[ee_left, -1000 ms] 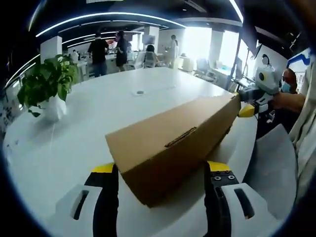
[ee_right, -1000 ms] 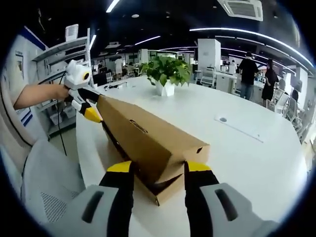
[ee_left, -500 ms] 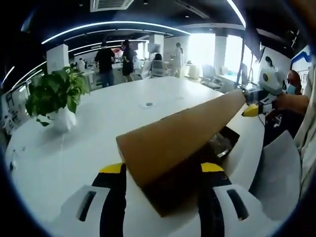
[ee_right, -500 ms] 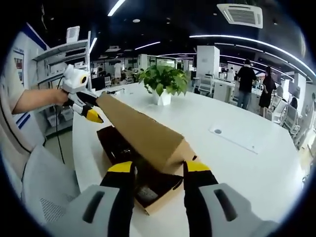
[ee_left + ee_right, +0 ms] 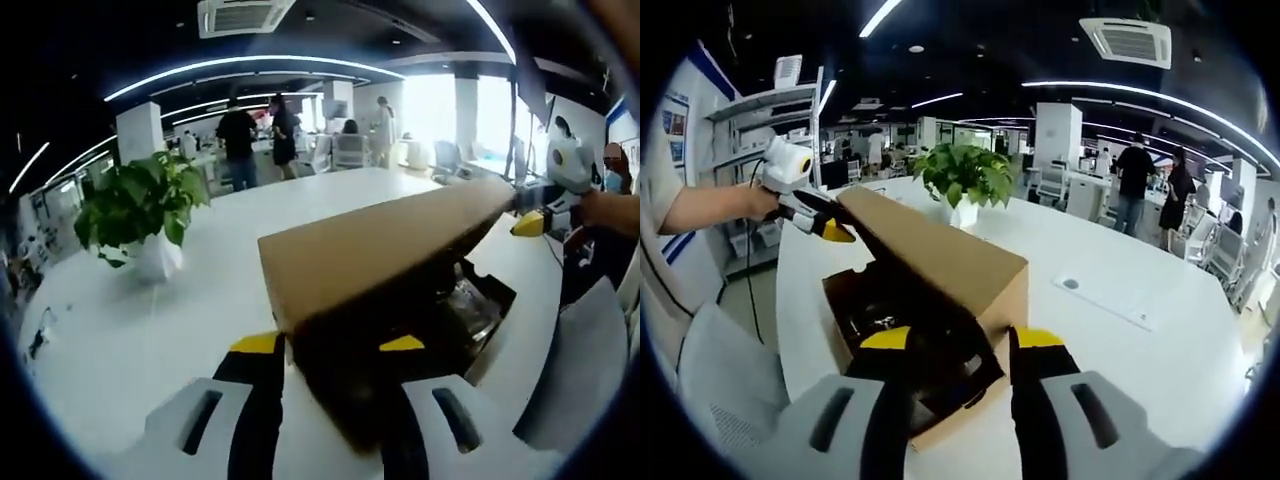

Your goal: Operate the shoe box by opening the lid, removing the specified soft item, and placing it in the target area until the item is outside and the box remains undamaged.

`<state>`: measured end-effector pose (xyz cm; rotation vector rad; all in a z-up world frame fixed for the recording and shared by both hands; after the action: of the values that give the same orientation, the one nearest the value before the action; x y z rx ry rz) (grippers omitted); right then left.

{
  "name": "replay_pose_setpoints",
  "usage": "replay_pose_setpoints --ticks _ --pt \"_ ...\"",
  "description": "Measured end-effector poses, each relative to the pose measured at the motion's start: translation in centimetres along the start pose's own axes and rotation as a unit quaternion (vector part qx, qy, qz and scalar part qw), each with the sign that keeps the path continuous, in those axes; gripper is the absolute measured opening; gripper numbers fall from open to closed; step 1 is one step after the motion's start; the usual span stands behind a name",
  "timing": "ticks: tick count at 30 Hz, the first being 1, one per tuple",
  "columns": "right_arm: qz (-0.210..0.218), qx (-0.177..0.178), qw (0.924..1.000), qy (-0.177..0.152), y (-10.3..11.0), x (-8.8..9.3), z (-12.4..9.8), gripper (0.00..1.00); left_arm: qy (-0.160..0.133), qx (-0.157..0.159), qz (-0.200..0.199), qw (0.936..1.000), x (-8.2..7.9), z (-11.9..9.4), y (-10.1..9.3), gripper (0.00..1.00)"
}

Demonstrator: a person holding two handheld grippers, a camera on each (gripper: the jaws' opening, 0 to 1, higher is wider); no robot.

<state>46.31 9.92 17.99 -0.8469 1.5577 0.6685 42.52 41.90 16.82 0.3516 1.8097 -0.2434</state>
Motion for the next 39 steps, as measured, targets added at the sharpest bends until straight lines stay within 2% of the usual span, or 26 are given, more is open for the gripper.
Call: replay_pose_setpoints --ticks 12,27,35,39 --pt "-0.006 0.008 0.9999 -0.008 -1.6 -0.9 1.2 0.32 -0.004 -0.035 0.004 0.9994 -1.3 1.2 1.3 0.16" --pt "-0.008 0.015 0.9998 -0.013 -2.9 -1.3 2.2 0.31 -0.011 -0.062 -0.005 0.9980 -1.9 2.3 3.1 0.00" --pt "-0.010 0.027 0.9994 -0.018 -3.6 -1.3 2.5 0.28 -0.014 -0.064 -0.010 0.9978 -2.0 2.6 3.3 0.00" --pt "-0.009 0.042 0.9989 -0.018 -4.1 -1.0 2.7 0.22 -0.017 -0.065 -0.014 0.9977 -2.1 2.7 3.5 0.00"
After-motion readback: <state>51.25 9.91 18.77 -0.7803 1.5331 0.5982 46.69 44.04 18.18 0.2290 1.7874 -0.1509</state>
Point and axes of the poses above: the point that each gripper's makers call its tool centre point, and the gripper's own axes: z roughly forward along the fingers, y roughly to its left, x roughly out of its underside, the point moved 7 cm from there along -z, roughly backward along the fingers, and after that the axes turned 14 degrees about -y, right-handed, at the moved point
